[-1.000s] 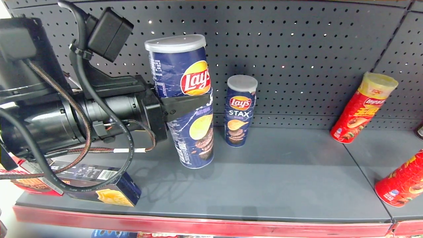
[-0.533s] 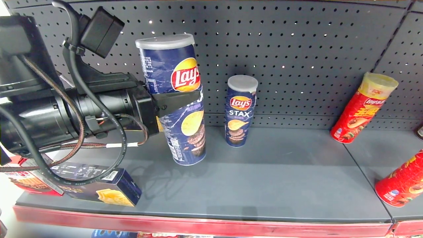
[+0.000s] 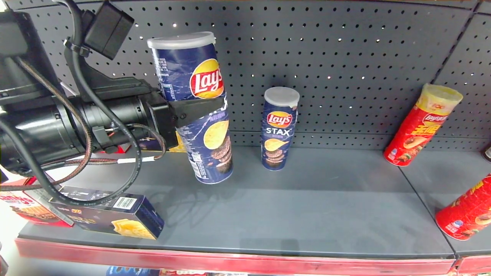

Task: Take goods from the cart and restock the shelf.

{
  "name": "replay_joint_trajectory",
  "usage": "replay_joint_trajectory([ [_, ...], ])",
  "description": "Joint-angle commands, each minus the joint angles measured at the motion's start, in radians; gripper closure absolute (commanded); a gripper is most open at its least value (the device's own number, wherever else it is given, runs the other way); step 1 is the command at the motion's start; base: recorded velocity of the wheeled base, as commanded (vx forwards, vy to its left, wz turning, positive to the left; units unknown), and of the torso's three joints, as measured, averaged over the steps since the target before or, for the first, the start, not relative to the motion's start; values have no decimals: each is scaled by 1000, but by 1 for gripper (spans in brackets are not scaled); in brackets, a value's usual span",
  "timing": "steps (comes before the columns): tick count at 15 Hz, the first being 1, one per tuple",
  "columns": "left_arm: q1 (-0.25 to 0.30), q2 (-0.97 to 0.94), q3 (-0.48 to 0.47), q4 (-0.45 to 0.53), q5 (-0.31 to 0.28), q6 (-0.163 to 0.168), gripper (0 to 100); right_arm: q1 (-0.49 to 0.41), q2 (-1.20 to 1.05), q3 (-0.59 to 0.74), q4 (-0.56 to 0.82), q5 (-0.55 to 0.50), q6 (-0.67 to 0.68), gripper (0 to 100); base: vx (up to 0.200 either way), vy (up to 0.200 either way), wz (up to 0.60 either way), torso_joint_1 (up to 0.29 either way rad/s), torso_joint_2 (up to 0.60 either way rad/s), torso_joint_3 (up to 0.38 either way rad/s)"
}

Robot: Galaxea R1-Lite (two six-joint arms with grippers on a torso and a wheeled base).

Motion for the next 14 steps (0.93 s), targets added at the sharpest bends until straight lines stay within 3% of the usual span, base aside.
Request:
replay_joint_trajectory([
  [1,6,-1,-8,1,6,1,100,155,220,-100,-10,-65,8,0,0,0,0,0,0,0],
  [6,9,0,-11,-4,51,-1,100,168,373,-105,-131,-65,10,0,0,0,0,0,0,0],
  [8,7,0,-11,8,114,1,100,168,504,-155,-193,-79,12,0,0,0,0,0,0,0],
  [11,1,0,-1,8,121,1,100,162,631,-175,-329,-124,7,0,0,0,0,0,0,0],
  [14,7,8,-9,7,124,1,100,148,703,-217,-348,-114,8,0,0,0,0,0,0,0],
])
